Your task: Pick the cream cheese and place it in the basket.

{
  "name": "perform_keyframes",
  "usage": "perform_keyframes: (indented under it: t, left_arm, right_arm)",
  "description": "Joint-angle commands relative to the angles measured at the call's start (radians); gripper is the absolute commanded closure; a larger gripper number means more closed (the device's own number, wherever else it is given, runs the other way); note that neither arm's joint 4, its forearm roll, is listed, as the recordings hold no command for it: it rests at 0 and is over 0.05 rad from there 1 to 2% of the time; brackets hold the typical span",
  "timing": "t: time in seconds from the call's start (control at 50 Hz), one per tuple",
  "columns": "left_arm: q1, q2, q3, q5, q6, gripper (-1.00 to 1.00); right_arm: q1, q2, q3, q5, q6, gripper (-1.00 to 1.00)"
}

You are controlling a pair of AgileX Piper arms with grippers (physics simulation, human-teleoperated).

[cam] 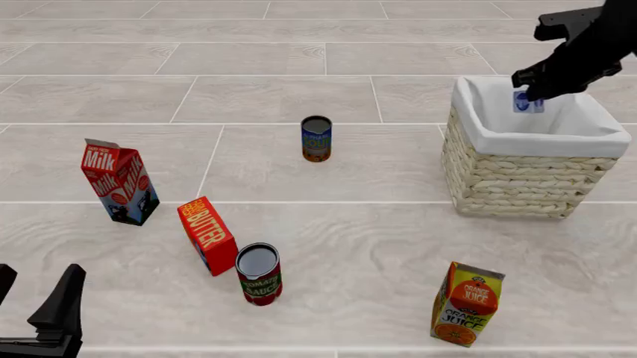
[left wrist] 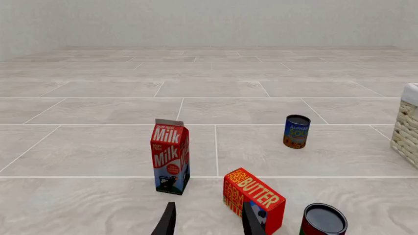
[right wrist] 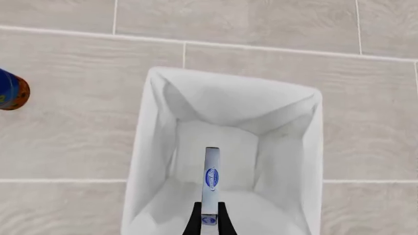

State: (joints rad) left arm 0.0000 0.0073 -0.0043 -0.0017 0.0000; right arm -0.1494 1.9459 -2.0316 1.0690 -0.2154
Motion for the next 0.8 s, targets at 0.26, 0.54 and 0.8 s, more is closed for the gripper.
perform_keyframes:
  t: [0.26, 0.54, 0.8]
  left_arm:
    - [0.000, 0.000, 0.000, 0.000, 0.000, -1.00]
    - [0.000, 0.000, 0.000, 0.000, 0.000, -1.00]
    - [0.000, 0.000, 0.000, 0.000, 0.000, -1.00]
  right_arm:
    - [0.009, 0.125, -0.169, 0.056, -0.001, 1.00]
    - [0.020, 0.176, -0.204, 0.057, -0.006, 1.00]
    - [0.023, 0.192, -0.220, 0.064, -0.017, 1.00]
